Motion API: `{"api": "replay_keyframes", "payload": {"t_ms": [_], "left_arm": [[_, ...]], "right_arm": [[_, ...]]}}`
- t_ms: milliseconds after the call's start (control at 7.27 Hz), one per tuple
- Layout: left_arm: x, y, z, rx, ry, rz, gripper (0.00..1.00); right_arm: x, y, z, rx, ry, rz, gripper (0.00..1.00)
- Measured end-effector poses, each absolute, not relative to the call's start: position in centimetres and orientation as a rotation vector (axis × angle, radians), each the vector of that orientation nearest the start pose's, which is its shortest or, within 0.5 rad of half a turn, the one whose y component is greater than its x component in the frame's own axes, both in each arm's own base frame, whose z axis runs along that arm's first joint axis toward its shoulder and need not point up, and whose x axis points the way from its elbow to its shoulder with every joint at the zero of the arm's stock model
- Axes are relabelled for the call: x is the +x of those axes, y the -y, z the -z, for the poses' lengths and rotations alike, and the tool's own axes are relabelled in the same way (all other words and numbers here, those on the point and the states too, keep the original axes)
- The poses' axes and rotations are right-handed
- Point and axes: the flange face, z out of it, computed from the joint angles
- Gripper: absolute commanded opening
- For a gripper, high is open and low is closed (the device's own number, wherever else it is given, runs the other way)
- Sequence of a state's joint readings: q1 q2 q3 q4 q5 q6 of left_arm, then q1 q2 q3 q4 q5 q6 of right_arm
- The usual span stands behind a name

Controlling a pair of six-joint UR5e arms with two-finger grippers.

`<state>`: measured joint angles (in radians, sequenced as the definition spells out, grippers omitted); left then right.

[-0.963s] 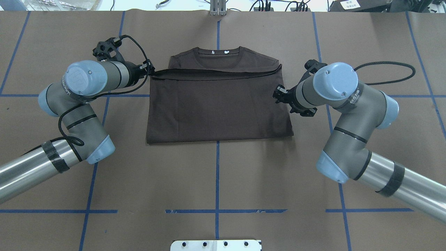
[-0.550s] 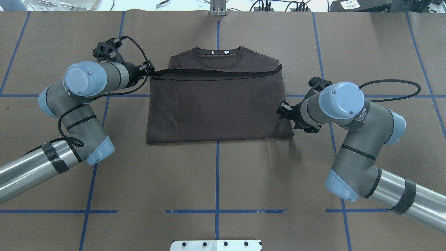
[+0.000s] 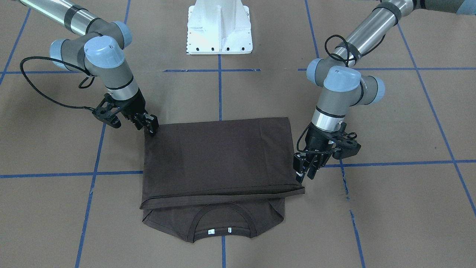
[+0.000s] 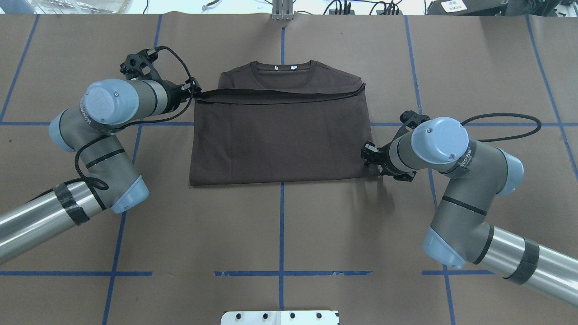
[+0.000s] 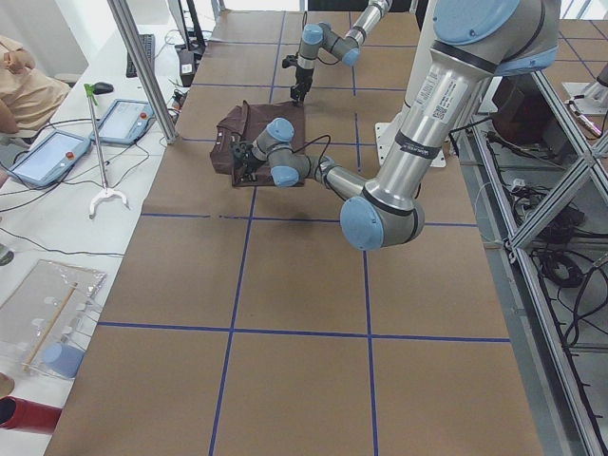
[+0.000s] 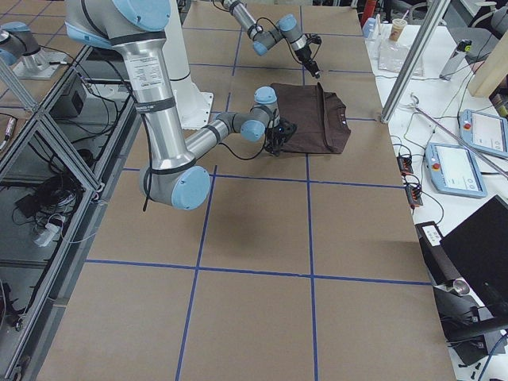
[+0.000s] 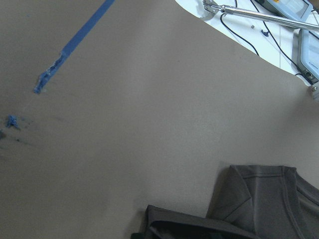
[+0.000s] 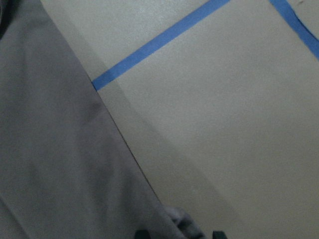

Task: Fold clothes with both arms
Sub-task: 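Grasp the shirt corner with the right gripper and drag it toward the robot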

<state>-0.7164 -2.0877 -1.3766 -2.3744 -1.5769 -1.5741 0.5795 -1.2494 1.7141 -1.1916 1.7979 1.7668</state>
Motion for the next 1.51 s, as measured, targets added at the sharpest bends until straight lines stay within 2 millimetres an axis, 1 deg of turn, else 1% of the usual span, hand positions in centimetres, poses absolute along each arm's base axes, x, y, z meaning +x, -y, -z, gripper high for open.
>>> {"api": "replay_keyframes", "payload": {"t_ms": [138,550,688,825,962,1238,1375,1512], "left_arm": [[45.1,56.9,-35.7,0.397,-1.082,0.637,0.54],[44.9,56.9,-35.6,0.398,-1.084,0.639,0.54],[44.9,56.9,-35.5,0.397,-1.084,0.64,0.54],[44.9,56.8,-35.3,0.397,-1.088,0.641,0.54],[44.7,56.6,-34.7,0.399,-1.1,0.641,0.54],[44.3,55.9,-32.4,0.408,-1.143,0.634,0.54],[44.1,55.3,-31.0,0.403,-1.176,0.634,0.55],[44.0,54.5,-29.9,0.377,-1.21,0.632,0.49]], "right_arm": [[-46.2,43.3,-38.0,-0.059,0.881,-0.641,0.0],[-46.6,42.6,-38.0,-0.069,0.883,-0.64,0.0],[-46.5,41.9,-37.6,-0.076,0.893,-0.635,0.0],[-46.0,40.1,-36.9,-0.095,0.912,-0.618,0.0],[-44.6,36.6,-36.0,-0.131,0.941,-0.574,0.0],[-41.1,28.0,-32.8,-0.281,1.004,-0.455,0.0],[-40.2,24.1,-31.5,-0.412,1.005,-0.418,0.15],[-40.0,20.7,-30.8,-0.521,0.986,-0.372,0.99]]}}
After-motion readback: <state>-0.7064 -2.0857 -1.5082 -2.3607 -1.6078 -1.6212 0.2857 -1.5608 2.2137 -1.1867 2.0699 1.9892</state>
